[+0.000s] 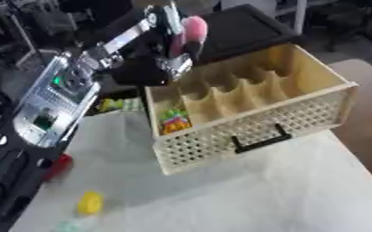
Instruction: Pick up objects from table and place into drawer.
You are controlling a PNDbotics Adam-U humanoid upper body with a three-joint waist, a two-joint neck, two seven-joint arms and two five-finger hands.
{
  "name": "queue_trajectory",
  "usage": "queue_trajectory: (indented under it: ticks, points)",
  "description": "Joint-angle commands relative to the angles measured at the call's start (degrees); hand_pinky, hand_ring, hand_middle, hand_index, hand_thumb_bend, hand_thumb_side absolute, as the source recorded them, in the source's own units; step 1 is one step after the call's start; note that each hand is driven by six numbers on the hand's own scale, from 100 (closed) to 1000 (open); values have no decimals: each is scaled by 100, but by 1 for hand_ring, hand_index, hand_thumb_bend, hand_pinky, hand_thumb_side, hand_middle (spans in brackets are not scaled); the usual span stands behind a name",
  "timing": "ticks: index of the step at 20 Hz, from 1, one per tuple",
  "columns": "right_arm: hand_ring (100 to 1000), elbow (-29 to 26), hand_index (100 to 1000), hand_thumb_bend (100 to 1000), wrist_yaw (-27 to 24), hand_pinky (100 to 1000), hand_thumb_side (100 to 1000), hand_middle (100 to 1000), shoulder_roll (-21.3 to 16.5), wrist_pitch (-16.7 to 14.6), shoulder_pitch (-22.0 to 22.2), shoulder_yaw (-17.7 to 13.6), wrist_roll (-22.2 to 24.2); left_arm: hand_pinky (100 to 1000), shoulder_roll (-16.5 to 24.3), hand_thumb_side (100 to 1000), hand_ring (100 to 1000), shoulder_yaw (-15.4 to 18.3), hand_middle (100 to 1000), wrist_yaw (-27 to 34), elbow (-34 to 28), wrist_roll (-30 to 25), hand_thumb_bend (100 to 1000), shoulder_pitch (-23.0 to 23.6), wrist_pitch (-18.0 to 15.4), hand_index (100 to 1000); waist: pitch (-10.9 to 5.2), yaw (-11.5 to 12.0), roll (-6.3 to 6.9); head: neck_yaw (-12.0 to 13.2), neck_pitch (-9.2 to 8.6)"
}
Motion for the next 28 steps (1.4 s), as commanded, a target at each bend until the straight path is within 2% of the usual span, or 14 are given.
queue_trajectory:
  ticks: [1,4,7,11,15,16,18,19,20,22,27,28]
  points:
    - [507,-62,674,100,-49,524,977,410,-66,13,-76,-56,-2,336,81,755,604,-2,734,-96,-29,-83,100,-102,-140,924,-93,-8,-60,7,11]
    - [507,-62,674,100,-59,524,976,410,-64,14,-74,-63,-3,378,79,833,645,-11,758,-150,-20,-242,100,-89,-212,947,-88,-2,-59,6,36]
    - [507,-62,673,100,-69,524,975,410,-54,21,-74,-66,-5,430,89,860,701,2,794,-186,-40,-366,100,-84,-211,965,-89,3,-59,7,56]
    - [506,-62,672,100,-83,522,974,408,-41,29,-70,-67,-10,479,98,829,746,6,826,-326,-55,-460,100,-73,-209,976,-92,-5,-58,7,75]
    - [506,-62,671,100,-99,522,973,408,-26,39,-72,-63,-12,522,95,759,781,11,862,-468,-53,-439,100,-64,-177,994,-91,-5,-58,11,94]
    - [506,-62,669,100,-103,521,972,408,-21,43,-72,-64,-14,576,95,714,822,-6,912,-509,-57,-463,100,-63,-194,1000,-91,-8,-56,11,94]
    - [506,-62,668,100,-111,521,972,408,-11,51,-73,-64,-19,641,102,778,864,-22,950,-656,-66,-535,122,-70,-246,1000,-91,-16,-52,13,94]
    - [506,-62,667,100,-116,521,972,407,-8,54,-74,-63,-19,645,104,790,866,-17,953,-765,-72,-547,135,-74,-273,1000,-90,-22,-50,15,96]
    - [506,-62,667,100,-120,521,972,407,-6,55,-75,-62,-19,671,107,841,882,-4,966,-886,-66,-544,196,-78,-282,1000,-89,-25,-48,14,99]
    - [505,-62,668,100,-133,520,971,407,-6,54,-76,-58,-16,688,110,851,892,22,976,-1162,-22,-504,220,-87,-272,1000,-87,-31,-44,22,106]
    - [506,-62,667,100,-158,520,972,407,-5,61,-64,-69,-26,683,78,842,886,50,967,-1410,141,-426,139,-64,-262,1000,-81,-26,-31,25,120]
    - [505,-62,666,100,-160,520,971,406,-2,64,-64,-70,-27,682,73,877,885,45,966,-1398,156,-437,120,-57,-267,1000,-81,-26,-29,24,121]
